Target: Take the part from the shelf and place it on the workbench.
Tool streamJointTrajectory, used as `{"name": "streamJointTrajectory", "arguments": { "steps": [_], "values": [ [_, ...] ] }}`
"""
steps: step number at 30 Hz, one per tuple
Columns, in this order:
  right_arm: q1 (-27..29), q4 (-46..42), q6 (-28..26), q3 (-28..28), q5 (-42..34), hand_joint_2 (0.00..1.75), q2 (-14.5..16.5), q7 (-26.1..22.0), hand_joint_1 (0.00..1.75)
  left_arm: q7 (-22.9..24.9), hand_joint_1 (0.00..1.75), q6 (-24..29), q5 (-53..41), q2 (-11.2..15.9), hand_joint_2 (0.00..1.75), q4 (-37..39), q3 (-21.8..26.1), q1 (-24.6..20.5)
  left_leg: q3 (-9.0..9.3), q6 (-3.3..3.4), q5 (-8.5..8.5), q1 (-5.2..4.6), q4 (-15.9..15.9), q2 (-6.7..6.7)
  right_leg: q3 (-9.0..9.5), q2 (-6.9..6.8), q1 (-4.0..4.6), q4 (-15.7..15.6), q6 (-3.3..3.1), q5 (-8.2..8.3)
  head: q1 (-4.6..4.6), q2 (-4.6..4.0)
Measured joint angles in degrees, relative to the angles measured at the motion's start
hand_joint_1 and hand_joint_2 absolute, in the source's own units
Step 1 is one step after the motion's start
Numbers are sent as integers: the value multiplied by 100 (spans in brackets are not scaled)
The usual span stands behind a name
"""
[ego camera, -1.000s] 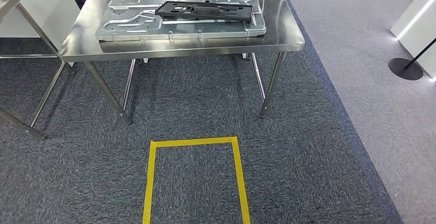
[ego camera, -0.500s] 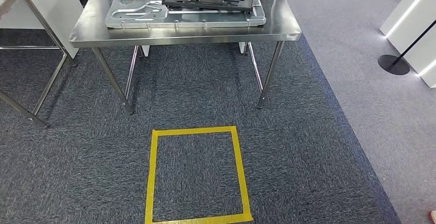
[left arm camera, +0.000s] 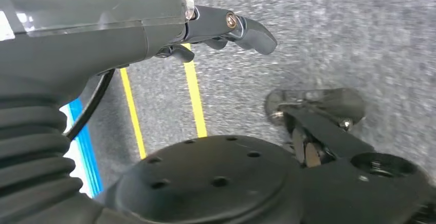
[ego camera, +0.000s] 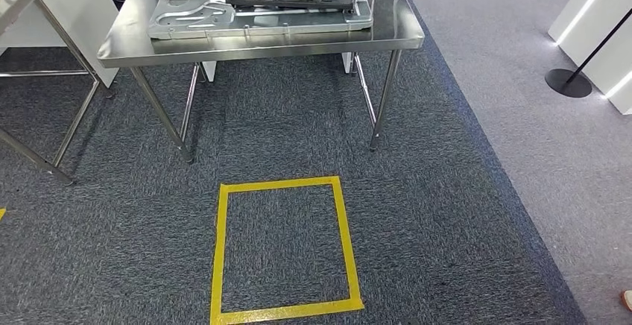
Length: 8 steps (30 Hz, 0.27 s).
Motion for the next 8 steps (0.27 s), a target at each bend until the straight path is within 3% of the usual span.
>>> {"name": "streamJointTrajectory", "arguments": {
  "steps": [1, 3, 6, 8],
  "values": [
    [-3, -56, 14, 21, -4, 0, -3, 5, 0, 0, 0, -6, 150, 16, 0, 0, -128, 48, 245, 9, 118, 9, -410, -2, -25, 2, 2, 26, 22, 1, 0, 0],
    [-8, -156, 49, 61, -13, 0, -12, 21, 0, 0, 0, -24, 459, 46, 0, 0, -401, 139, 494, 76, 224, -2, -887, -15, -61, 4, 14, 66, 86, 10, 1, 0],
    [15, -270, 80, 111, -27, 0, -39, 61, 0, 5, 0, -42, 942, 95, 0, -2, -827, 255, 459, 211, 233, -9, -964, -21, -96, 7, 28, 93, 195, 29, 1, 0],
    [53, -307, 92, 125, -40, 0, -63, 79, 0, 7, 0, -49, 1177, 122, 0, -8, -1038, 296, 438, 280, 274, 5, -985, -11, -147, 15, 23, 193, 237, -55, 1, 0]
  ]
}}
